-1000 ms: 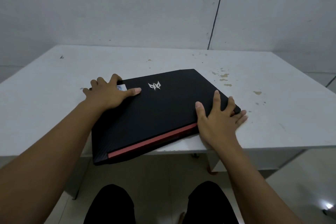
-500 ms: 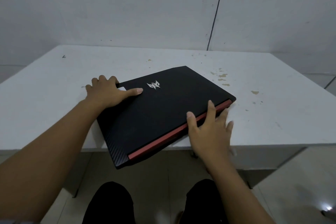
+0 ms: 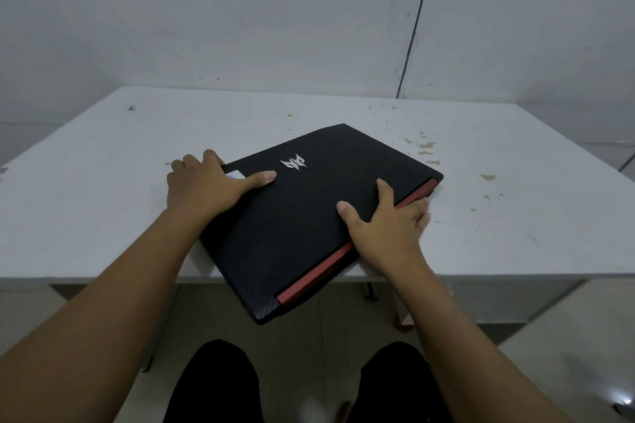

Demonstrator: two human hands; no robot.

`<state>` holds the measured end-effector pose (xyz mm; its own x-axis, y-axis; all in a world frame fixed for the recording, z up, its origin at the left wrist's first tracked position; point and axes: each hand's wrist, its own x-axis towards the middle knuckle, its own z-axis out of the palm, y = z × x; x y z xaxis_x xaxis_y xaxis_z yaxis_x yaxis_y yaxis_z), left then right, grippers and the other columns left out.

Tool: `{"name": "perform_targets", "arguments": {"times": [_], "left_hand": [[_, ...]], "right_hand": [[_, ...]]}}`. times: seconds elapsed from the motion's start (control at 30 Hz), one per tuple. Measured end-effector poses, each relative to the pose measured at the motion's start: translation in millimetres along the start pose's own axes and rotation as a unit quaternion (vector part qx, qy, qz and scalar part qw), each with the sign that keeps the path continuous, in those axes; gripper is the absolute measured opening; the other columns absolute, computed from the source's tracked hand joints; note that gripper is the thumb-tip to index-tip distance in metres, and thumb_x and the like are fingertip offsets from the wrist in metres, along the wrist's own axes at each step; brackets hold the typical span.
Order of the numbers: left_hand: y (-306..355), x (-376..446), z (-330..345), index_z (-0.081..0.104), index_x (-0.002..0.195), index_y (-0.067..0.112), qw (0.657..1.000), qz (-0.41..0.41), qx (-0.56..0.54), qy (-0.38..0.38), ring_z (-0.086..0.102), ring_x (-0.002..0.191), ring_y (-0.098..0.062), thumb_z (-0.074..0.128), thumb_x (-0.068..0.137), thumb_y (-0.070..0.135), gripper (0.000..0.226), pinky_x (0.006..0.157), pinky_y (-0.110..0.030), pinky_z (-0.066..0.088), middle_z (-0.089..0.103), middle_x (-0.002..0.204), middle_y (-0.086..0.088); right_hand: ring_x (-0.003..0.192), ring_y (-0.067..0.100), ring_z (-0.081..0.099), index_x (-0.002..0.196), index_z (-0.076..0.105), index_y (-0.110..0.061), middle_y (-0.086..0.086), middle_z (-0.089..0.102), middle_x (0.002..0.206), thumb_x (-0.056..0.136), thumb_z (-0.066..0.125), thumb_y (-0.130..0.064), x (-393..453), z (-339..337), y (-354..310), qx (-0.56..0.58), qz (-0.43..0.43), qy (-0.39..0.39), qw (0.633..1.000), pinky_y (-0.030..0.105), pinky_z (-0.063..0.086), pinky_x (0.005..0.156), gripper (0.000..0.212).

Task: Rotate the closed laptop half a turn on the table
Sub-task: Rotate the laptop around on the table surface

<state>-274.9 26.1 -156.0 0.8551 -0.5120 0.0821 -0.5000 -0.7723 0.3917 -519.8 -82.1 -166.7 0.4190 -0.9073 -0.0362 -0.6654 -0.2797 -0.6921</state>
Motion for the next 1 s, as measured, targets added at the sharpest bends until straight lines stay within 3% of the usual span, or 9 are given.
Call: {"name": "perform_targets", "arguments": {"times": [0.13,0.3,0.5,0.63,0.73,0.83,0.93,1.0], "left_hand": [[6,-20,7,0.049,0.13,0.008,0.999,-0.01,0.046,0.027,0.039,0.126,-0.037,0.026,0.054,0.106,0.126,0.101,-0.046,0.034,0.049,0.132,-0.02],[17,-49,15,0.047,0.13,0.002,0.995,-0.037,0.075,0.054,0.04,0.125,-0.036,0.026,0.069,0.097,0.115,0.098,-0.044,0.034,0.049,0.131,-0.02],[19,-68,20,0.046,0.133,-0.001,0.994,-0.02,0.085,0.065,0.041,0.124,-0.037,0.027,0.089,0.079,0.094,0.099,-0.044,0.033,0.048,0.133,-0.021],[12,-63,16,0.045,0.134,-0.002,0.998,-0.013,0.043,0.054,0.041,0.125,-0.039,0.025,0.096,0.069,0.082,0.099,-0.047,0.033,0.047,0.135,-0.023],[9,-45,9,0.048,0.13,0.001,1.0,-0.003,-0.006,0.018,0.046,0.123,-0.041,0.025,0.097,0.068,0.078,0.097,-0.049,0.037,0.052,0.132,-0.023],[12,-17,6,0.052,0.109,0.007,0.999,0.037,-0.035,-0.013,0.056,0.106,-0.038,0.027,0.097,0.067,0.066,0.087,-0.047,0.044,0.063,0.112,-0.017],[20,1,10,0.047,0.097,0.011,0.995,0.075,-0.049,-0.031,0.055,0.088,-0.033,0.032,0.098,0.065,0.057,0.07,-0.041,0.039,0.062,0.097,-0.013],[23,5,13,0.044,0.096,0.012,0.995,0.083,-0.048,-0.034,0.055,0.087,-0.034,0.035,0.097,0.064,0.053,0.069,-0.04,0.037,0.06,0.095,-0.012]], "right_hand": [[0.152,0.044,-0.013,0.158,0.02,-0.038,0.032,-0.005,0.163,0.086,0.056,-0.068,25,-7,3,0.003,0.0,-0.009,1.0,0.059,0.009,0.122,0.086],[0.15,0.044,0.009,0.153,0.03,-0.046,0.023,0.015,0.16,0.082,0.06,-0.07,60,-20,8,-0.006,-0.016,-0.047,0.999,0.055,0.016,0.122,0.081],[0.147,0.043,0.023,0.151,0.034,-0.049,0.015,0.022,0.158,0.079,0.063,-0.072,76,-34,16,0.004,-0.043,-0.083,0.996,0.053,0.025,0.12,0.081],[0.147,0.04,0.029,0.154,0.032,-0.043,0.016,0.022,0.162,0.08,0.056,-0.074,56,-22,14,0.018,-0.025,-0.038,0.999,0.055,0.028,0.119,0.083],[0.149,0.038,0.026,0.154,0.033,-0.045,0.014,0.021,0.162,0.084,0.055,-0.07,9,-6,18,0.038,-0.033,-0.009,0.999,0.056,0.029,0.118,0.078],[0.154,0.034,0.011,0.154,0.032,-0.047,0.009,0.007,0.168,0.086,0.058,-0.067,-34,5,15,0.049,-0.045,-0.003,0.998,0.055,0.024,0.121,0.075],[0.156,0.032,-0.001,0.156,0.03,-0.047,0.007,-0.01,0.17,0.088,0.061,-0.065,-55,8,8,0.051,-0.042,-0.01,0.998,0.053,0.017,0.123,0.077],[0.156,0.034,-0.002,0.155,0.029,-0.047,0.007,-0.012,0.17,0.086,0.06,-0.069,-58,8,6,0.041,-0.049,-0.009,0.998,0.054,0.018,0.123,0.079]]}}
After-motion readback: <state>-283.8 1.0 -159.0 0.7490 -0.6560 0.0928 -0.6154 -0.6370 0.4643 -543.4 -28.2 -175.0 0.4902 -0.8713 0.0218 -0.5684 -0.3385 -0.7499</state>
